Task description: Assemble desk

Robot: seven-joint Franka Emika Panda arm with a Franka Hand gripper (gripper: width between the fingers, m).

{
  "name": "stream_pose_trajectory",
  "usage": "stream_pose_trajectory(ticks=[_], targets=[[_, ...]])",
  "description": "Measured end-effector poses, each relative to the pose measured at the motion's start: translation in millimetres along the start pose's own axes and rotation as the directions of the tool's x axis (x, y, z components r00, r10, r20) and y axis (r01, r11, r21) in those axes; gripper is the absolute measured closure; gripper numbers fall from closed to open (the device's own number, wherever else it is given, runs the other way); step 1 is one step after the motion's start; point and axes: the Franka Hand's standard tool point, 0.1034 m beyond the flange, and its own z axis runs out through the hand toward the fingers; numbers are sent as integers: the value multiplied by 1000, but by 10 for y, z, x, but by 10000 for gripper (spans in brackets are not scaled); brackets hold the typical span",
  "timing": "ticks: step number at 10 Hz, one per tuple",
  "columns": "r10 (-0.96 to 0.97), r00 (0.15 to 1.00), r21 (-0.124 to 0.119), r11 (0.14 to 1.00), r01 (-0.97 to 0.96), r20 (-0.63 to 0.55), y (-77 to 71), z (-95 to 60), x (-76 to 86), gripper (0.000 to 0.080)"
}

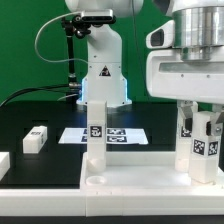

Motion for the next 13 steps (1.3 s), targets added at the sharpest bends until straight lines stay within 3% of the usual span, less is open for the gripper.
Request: stream_pose_trajectory(ticks=[2, 4, 5, 6, 7, 8, 9, 12, 13], targets=[[342, 939, -6, 940, -342, 49, 18, 3, 6, 509], [358, 932, -6, 934, -358, 48, 13, 3, -13, 499], [280, 959, -10, 960, -279, 45, 16, -3, -27, 499], [78, 996, -26, 997, -77, 46, 2, -39, -79, 325], [-144, 988, -5, 989, 145, 55, -53, -58, -150, 325], [-262, 963, 18, 965, 261, 58, -73, -53, -228, 184], [-301, 953, 38, 953, 299, 43, -47, -41, -280, 160], [-492, 870, 39, 871, 491, 31, -32, -32, -237, 151], [-596, 802, 37, 803, 595, 23, -28, -23, -208, 151]])
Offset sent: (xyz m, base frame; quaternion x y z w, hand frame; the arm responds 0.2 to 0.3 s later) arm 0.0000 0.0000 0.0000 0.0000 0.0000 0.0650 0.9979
